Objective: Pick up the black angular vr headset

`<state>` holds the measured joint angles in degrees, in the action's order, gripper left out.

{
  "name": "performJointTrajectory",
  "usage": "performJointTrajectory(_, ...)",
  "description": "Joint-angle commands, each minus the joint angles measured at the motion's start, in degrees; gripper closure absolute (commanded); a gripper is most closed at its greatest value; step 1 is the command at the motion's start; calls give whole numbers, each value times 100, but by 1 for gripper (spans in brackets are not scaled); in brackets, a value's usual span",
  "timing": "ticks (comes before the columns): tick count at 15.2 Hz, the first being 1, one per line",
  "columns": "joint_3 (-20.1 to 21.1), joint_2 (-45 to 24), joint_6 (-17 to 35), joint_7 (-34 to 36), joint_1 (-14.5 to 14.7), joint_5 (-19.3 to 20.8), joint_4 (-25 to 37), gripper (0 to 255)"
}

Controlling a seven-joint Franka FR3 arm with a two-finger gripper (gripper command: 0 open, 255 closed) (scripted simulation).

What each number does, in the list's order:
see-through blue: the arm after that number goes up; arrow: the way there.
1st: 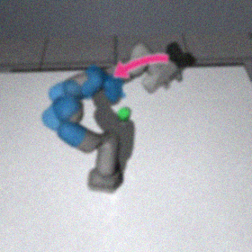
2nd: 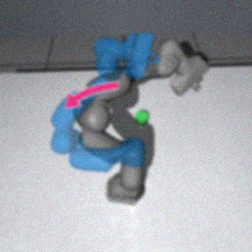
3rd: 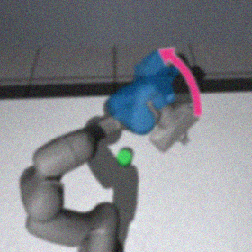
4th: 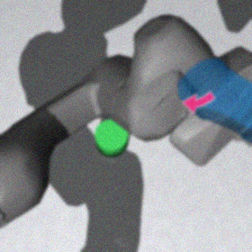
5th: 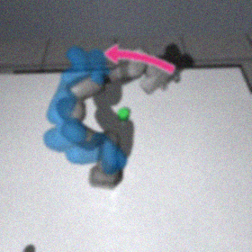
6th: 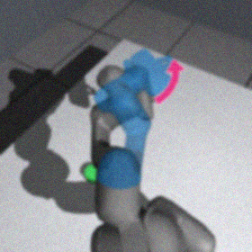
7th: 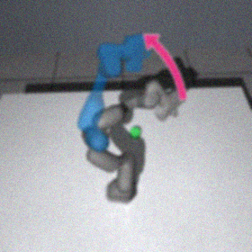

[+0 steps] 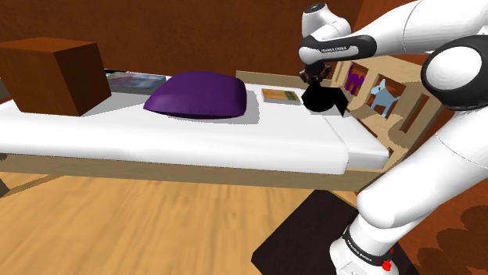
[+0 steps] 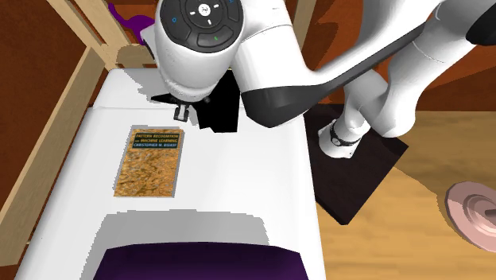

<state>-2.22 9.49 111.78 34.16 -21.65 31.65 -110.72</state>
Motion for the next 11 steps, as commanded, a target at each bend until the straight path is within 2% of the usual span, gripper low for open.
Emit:
performJointTrajectory(1,7,16,-133,-73,7,-29,136,255)
performJointTrajectory(11,35,-48,-676,-355,27,-128,803,255)
